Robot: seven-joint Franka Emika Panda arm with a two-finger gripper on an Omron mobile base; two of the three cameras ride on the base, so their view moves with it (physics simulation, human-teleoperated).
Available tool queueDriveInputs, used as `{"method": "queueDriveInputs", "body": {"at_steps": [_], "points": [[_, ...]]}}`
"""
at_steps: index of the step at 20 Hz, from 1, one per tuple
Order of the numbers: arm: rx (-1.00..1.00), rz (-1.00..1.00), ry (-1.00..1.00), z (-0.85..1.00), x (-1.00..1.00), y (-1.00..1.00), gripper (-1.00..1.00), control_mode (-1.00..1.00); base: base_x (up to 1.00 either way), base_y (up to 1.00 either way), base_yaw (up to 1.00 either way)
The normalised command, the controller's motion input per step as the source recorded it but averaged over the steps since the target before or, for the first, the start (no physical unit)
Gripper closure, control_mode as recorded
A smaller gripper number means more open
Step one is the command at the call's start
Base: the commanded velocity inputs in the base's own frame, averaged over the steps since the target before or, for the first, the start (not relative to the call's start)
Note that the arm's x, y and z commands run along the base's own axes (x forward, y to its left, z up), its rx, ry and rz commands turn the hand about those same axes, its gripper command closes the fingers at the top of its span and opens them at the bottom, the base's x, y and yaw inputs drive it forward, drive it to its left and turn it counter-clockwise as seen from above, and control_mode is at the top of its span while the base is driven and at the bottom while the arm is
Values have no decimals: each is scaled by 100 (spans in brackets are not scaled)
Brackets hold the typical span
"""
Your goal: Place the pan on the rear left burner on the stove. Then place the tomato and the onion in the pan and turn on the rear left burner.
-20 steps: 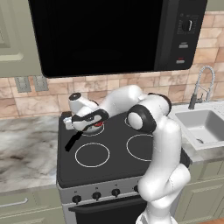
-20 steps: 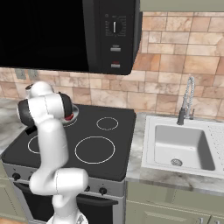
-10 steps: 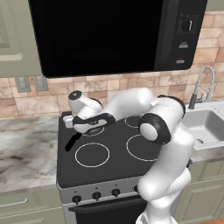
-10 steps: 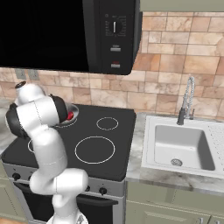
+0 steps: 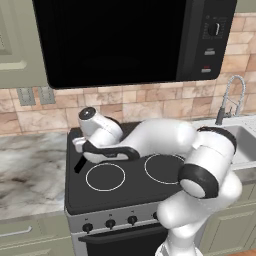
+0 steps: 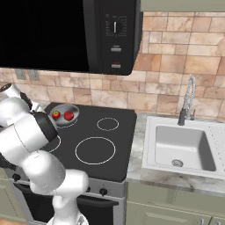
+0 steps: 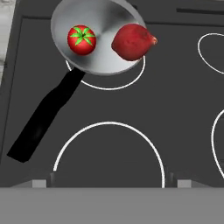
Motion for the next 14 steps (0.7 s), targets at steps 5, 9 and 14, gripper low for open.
{"method": "queueDriveInputs", "body": {"at_steps": [5,9,14], "points": [[1,0,0,23,-81,-12,-100,-100,0,0,0],[2,0,0,17,-83,-3,-100,-100,0,0,0],[1,0,0,22,-83,0,-100,-100,0,0,0]]}}
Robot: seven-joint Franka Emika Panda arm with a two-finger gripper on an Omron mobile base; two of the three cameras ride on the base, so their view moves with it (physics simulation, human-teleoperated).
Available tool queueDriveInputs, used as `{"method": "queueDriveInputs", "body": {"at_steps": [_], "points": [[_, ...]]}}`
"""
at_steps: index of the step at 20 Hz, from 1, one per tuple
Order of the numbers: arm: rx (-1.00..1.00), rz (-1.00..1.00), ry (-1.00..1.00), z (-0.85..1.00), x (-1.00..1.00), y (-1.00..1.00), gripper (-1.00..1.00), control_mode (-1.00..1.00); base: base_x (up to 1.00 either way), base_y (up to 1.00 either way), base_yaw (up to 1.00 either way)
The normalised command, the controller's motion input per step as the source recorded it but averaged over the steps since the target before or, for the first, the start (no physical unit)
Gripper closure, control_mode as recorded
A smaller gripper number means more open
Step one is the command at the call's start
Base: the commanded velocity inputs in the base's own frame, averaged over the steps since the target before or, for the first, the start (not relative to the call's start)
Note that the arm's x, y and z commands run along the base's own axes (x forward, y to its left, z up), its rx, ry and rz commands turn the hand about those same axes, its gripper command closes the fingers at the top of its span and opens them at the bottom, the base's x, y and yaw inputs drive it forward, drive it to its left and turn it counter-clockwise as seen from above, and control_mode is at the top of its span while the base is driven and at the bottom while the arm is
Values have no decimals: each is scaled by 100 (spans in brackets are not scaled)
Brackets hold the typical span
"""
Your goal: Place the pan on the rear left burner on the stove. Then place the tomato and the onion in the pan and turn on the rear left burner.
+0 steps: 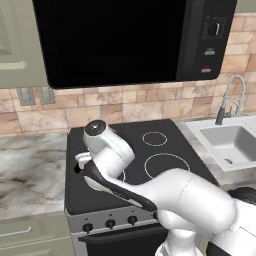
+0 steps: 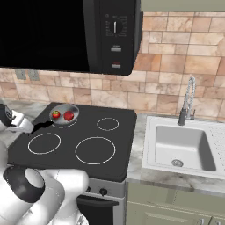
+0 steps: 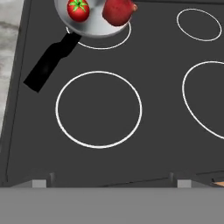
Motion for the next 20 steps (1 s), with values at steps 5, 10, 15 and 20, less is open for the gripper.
{"method": "queueDriveInputs", "body": {"at_steps": [5,10,15,20], "points": [[0,0,0,24,-78,0,-100,-100,0,0,0],[0,0,0,2,-75,0,-100,-100,0,0,0],[0,0,-3,0,-72,0,-100,-100,0,0,0],[-2,2,-10,0,-52,3,-100,-100,0,0,0]]}}
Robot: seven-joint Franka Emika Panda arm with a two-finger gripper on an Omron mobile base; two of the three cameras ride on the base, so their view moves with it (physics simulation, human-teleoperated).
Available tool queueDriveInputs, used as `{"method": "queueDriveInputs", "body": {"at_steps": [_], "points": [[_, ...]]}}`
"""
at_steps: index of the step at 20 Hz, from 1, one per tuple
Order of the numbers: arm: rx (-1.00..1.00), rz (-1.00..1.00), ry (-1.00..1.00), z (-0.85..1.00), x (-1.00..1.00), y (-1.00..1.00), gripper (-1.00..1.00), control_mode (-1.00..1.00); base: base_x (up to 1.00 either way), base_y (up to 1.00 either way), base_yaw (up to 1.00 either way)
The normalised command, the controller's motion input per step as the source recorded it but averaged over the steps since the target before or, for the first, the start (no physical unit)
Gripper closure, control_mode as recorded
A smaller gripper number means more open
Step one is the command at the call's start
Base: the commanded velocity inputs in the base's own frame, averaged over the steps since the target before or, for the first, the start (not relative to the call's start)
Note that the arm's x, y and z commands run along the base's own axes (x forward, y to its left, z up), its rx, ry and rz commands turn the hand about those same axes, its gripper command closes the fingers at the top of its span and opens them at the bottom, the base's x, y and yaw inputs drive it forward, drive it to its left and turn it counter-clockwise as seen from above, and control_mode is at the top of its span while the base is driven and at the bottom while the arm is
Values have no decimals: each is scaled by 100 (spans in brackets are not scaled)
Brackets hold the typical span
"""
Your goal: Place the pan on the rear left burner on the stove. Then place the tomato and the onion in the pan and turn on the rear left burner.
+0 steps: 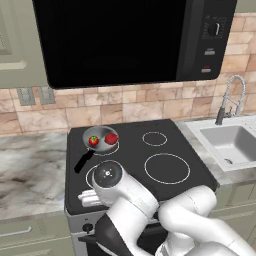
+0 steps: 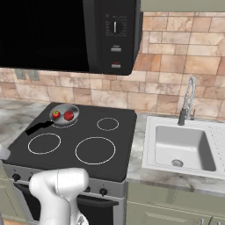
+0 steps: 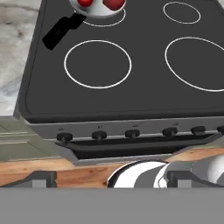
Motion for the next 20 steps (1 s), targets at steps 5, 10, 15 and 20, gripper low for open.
{"method": "queueDriveInputs", "body": {"at_steps": [5,10,15,20], "points": [[-3,3,-11,0,-38,6,-100,-100,0,0,0],[-3,6,-14,0,-20,0,-100,-100,0,0,0],[-1,6,-15,-3,-18,1,-100,-100,0,0,0],[0,5,-13,-7,-26,0,-100,-100,0,0,0]]}}
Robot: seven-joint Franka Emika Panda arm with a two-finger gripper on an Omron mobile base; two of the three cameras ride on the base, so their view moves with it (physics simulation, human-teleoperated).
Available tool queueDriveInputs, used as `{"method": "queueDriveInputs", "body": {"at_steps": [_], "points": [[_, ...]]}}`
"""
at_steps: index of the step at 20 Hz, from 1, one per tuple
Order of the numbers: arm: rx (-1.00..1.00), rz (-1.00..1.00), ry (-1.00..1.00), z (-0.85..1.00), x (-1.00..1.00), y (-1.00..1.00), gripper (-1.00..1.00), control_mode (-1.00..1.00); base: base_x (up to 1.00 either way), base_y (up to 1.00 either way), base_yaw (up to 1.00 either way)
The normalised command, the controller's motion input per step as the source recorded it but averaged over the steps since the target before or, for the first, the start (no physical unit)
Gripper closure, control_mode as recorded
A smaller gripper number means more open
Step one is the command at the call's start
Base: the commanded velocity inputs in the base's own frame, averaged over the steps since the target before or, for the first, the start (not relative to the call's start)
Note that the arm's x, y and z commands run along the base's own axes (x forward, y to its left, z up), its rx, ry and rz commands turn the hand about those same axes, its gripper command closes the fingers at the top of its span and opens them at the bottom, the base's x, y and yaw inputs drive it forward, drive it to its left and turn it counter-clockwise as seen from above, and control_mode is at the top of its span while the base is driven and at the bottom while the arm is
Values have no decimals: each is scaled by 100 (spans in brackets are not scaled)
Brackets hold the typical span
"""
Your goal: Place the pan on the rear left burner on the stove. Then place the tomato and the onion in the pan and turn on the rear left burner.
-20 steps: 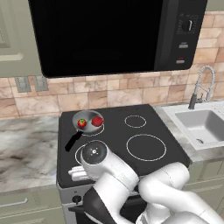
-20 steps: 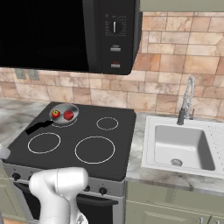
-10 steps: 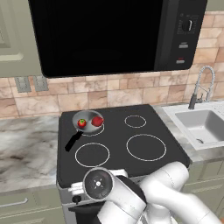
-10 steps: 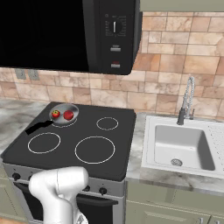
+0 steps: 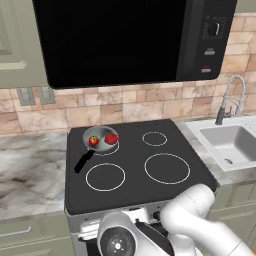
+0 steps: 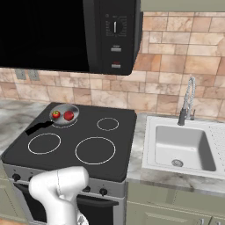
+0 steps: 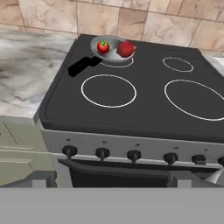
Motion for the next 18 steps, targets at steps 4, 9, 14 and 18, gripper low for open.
{"method": "queueDriveInputs", "body": {"at_steps": [4,9,14,18], "points": [[0,2,-9,-20,-26,0,-100,-100,0,0,0],[0,0,-7,-17,-15,0,-100,-100,0,0,0],[0,0,-4,-10,-3,-4,-100,-100,0,0,0],[0,0,-1,-11,0,-4,-100,-100,0,0,0]]}}
